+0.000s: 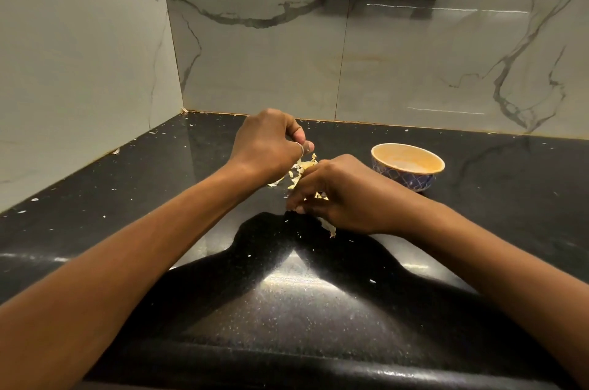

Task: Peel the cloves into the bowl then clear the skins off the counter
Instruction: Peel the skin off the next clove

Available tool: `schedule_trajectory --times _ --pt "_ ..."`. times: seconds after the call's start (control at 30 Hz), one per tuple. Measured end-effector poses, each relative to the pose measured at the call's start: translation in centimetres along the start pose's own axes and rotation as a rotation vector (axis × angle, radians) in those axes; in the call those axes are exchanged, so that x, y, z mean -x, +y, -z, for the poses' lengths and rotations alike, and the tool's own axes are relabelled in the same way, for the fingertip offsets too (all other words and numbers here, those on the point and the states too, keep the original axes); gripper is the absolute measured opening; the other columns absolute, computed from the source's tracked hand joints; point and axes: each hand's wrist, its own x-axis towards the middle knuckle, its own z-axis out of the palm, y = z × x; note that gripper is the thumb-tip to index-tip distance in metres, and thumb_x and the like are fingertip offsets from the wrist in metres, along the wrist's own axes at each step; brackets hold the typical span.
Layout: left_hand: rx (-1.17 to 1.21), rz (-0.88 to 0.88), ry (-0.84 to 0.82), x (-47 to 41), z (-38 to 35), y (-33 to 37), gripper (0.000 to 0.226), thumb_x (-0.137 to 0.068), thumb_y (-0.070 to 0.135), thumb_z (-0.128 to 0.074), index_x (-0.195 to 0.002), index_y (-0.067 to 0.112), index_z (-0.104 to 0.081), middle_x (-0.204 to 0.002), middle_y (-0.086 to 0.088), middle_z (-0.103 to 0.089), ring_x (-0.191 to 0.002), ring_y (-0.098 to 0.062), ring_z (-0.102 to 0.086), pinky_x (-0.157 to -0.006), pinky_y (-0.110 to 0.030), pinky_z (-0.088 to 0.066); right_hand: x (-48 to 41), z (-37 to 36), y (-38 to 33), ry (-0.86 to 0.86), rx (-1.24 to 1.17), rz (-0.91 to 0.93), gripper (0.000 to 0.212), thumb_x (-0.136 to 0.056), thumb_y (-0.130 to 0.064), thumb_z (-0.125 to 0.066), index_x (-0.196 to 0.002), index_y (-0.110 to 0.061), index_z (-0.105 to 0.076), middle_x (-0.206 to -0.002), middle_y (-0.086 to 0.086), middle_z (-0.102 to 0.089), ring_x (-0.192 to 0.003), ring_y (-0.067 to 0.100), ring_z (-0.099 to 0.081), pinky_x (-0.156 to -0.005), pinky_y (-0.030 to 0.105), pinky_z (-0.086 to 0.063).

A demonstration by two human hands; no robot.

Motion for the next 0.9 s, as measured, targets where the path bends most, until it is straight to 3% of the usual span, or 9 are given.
schedule_trajectory --times 0.2,0.4,0.53,0.57,0.67,0.8,0.9 --pt "-0.005 -0.021 -0.014 0.0 -0.1 0.0 0.032 -0.084 0.020 -0.079 -0.062 0.030 -0.058 -0.067 0.021 -0.057 -0.066 0.004 -0.053 -0.058 -0.013 -0.035 -0.1 -0.1 -0.6 -0.002 0.136 0.019 0.021 -0.090 -0.014 -0.065 -0.110 -0.014 -0.073 -0.101 0.000 -0.072 -0.089 0.016 -0.066 -0.080 0.033 -0.050" --pt "-0.007 -0.042 -0.029 0.1 -0.2 0.1 0.034 -0.082 0.012 -0.075 -0.063 0.034 -0.059 -0.073 0.021 -0.062 -0.069 0.000 -0.056 -0.062 -0.012 -0.037 -0.2 -0.2 -0.4 0.022 0.137 -0.008 0.022 -0.087 -0.016 -0.065 -0.108 -0.014 -0.073 -0.098 -0.001 -0.072 -0.087 0.016 -0.066 -0.078 0.033 -0.051" --pt "0.031 -0.057 -0.040 0.1 -0.1 -0.1 0.006 -0.088 0.022 -0.074 -0.090 0.026 -0.070 -0.093 0.011 -0.068 -0.077 0.001 -0.055 -0.066 -0.009 -0.033 -0.1 0.0 0.1 0.096 0.097 -0.017 0.015 -0.085 -0.016 -0.069 -0.100 -0.016 -0.074 -0.088 -0.006 -0.071 -0.078 0.008 -0.061 -0.072 0.026 -0.049" --pt "0.032 -0.057 -0.058 0.0 -0.1 -0.2 0.009 -0.089 0.023 -0.072 -0.098 0.024 -0.071 -0.095 0.010 -0.069 -0.080 0.000 -0.056 -0.067 -0.009 -0.034 0.0 0.1 0.4 0.138 0.060 -0.022 0.012 -0.085 -0.016 -0.072 -0.096 -0.015 -0.074 -0.083 -0.007 -0.070 -0.074 0.007 -0.059 -0.069 0.024 -0.048" --pt "0.029 -0.067 -0.137 0.2 0.1 0.0 0.016 -0.093 0.019 -0.067 -0.108 0.022 -0.071 -0.098 0.007 -0.070 -0.088 -0.006 -0.062 -0.070 -0.012 -0.041 0.2 0.7 1.2 0.280 -0.040 -0.085 0.011 -0.081 -0.012 -0.073 -0.091 -0.013 -0.075 -0.079 -0.004 -0.072 -0.071 0.011 -0.062 -0.065 0.023 -0.048" --pt "0.107 0.008 -0.325 0.3 0.5 0.2 0.022 -0.095 0.005 -0.060 -0.110 0.017 -0.071 -0.093 0.001 -0.070 -0.067 -0.008 -0.065 -0.062 -0.024 -0.053 0.6 1.4 2.4 0.361 -0.151 -0.234 0.014 -0.083 -0.011 -0.075 -0.094 -0.018 -0.075 -0.081 -0.003 -0.073 -0.072 0.010 -0.068 -0.069 0.033 -0.057" --pt "0.231 0.125 -0.515 0.4 0.8 0.6 0.027 -0.094 0.003 -0.063 -0.119 0.014 -0.067 -0.097 -0.001 -0.072 -0.068 -0.007 -0.064 -0.058 -0.023 -0.053 0.8 1.9 2.9 0.436 -0.281 -0.306 0.011 -0.083 -0.012 -0.075 -0.092 -0.019 -0.074 -0.081 -0.001 -0.074 -0.073 0.016 -0.071 -0.072 0.038 -0.061"
